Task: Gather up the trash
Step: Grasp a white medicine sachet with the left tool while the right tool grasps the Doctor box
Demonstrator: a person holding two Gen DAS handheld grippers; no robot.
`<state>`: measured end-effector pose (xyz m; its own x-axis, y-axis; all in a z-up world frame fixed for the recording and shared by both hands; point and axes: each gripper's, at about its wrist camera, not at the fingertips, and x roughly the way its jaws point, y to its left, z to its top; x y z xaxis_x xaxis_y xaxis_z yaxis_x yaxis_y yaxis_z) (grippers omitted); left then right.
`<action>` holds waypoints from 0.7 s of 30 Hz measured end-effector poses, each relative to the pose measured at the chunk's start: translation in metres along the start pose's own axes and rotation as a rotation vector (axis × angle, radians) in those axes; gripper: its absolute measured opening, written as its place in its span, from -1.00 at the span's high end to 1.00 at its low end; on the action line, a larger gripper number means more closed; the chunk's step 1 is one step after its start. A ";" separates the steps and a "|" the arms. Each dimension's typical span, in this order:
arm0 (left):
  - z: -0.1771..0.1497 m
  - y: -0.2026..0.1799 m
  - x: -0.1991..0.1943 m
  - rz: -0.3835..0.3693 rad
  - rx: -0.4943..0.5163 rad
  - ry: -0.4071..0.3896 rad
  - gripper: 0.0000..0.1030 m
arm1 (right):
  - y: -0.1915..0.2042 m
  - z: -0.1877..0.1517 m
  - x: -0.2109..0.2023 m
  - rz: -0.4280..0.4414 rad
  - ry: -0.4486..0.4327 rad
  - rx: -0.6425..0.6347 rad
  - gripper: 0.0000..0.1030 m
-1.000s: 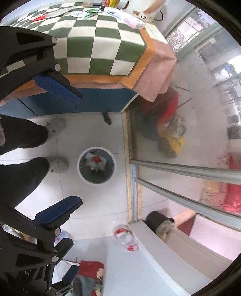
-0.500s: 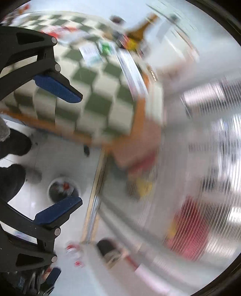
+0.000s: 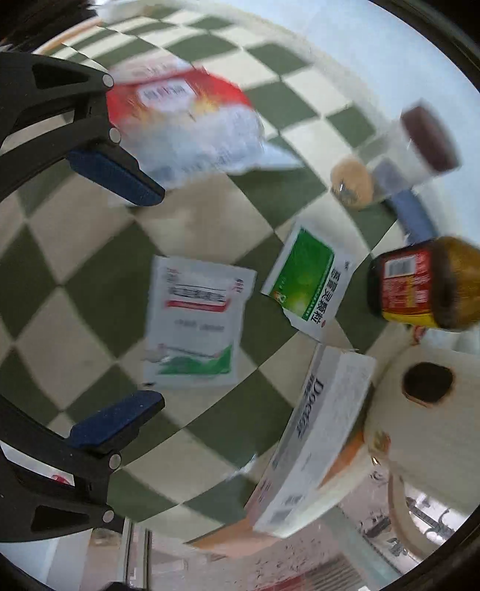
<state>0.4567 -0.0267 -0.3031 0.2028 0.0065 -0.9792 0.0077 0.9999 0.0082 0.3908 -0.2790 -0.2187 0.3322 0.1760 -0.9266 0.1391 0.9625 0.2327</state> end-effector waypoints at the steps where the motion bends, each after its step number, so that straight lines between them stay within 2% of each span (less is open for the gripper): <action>1: 0.003 -0.001 0.007 -0.004 0.005 0.010 -0.98 | 0.012 0.014 0.012 -0.015 0.017 -0.047 -1.00; 3: 0.009 -0.003 0.021 -0.007 0.016 0.022 -0.97 | 0.039 0.051 0.041 -0.070 0.048 -0.173 -1.00; 6: 0.010 -0.003 0.032 -0.020 0.016 0.024 -0.92 | 0.078 0.089 0.084 -0.158 0.118 -0.398 -1.00; 7: 0.010 -0.002 0.035 -0.026 0.012 0.024 -0.78 | 0.088 0.096 0.096 -0.178 0.143 -0.465 -1.00; 11: 0.006 0.001 0.036 -0.010 0.020 -0.011 -0.66 | 0.118 0.110 0.138 -0.245 0.229 -0.681 -1.00; 13: 0.003 0.000 0.033 0.005 0.044 -0.036 -0.37 | 0.125 0.117 0.155 -0.270 0.257 -0.723 -1.00; 14: 0.001 0.001 0.032 0.005 0.052 -0.044 -0.29 | 0.127 0.120 0.162 -0.275 0.269 -0.732 -1.00; 16: -0.002 0.004 0.027 0.002 0.072 -0.054 0.15 | 0.128 0.126 0.170 -0.273 0.279 -0.737 -0.88; 17: -0.004 0.005 0.026 0.000 0.080 -0.055 0.25 | 0.127 0.129 0.174 -0.280 0.280 -0.731 -0.63; 18: -0.005 0.008 0.025 -0.001 0.085 -0.055 0.40 | 0.127 0.133 0.176 -0.279 0.281 -0.726 -0.50; 21: -0.009 0.020 0.019 -0.015 0.070 -0.053 0.49 | 0.123 0.136 0.173 -0.244 0.279 -0.703 -0.30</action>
<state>0.4515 -0.0065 -0.3239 0.2540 -0.0105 -0.9671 0.0796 0.9968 0.0100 0.5919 -0.1582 -0.3107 0.1097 -0.1007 -0.9888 -0.4746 0.8688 -0.1412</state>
